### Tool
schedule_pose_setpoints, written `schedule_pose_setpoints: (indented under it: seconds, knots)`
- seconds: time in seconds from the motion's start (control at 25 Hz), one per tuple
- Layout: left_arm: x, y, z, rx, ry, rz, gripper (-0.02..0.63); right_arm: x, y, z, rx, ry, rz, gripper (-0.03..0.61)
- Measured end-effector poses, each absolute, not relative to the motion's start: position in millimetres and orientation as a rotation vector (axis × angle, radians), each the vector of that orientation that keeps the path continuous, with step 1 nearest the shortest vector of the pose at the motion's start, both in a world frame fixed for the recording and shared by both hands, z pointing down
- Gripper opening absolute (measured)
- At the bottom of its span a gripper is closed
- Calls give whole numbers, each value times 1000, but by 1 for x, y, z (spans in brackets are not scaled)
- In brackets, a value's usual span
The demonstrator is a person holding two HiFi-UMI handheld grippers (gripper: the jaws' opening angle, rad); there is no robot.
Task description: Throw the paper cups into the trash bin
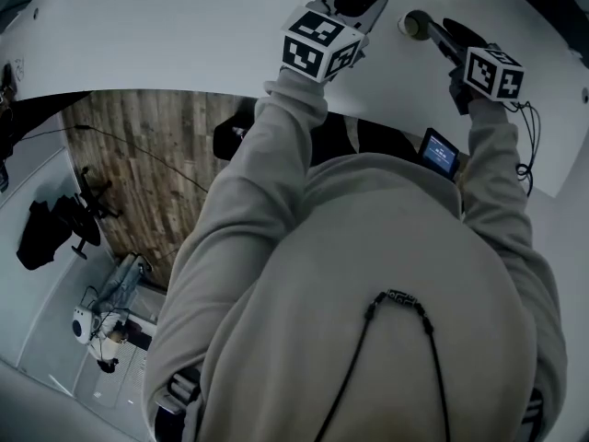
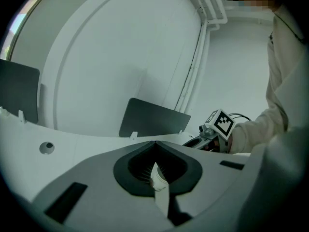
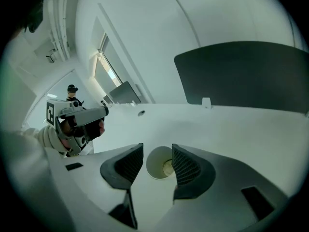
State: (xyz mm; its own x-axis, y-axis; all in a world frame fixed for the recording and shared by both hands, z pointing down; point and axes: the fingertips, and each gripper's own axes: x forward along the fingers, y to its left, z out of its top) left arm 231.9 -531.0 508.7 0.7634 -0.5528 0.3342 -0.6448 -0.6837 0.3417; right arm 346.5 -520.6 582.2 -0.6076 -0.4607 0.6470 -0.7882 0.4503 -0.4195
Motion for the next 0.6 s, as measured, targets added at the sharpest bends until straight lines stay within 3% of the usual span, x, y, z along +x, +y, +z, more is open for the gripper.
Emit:
schedule_pose_setpoints:
  seconds: [0.6]
  knots:
    - [216,-497,562,2429,-892,305,-5,351,-504,660,1141,-2056,1180,160]
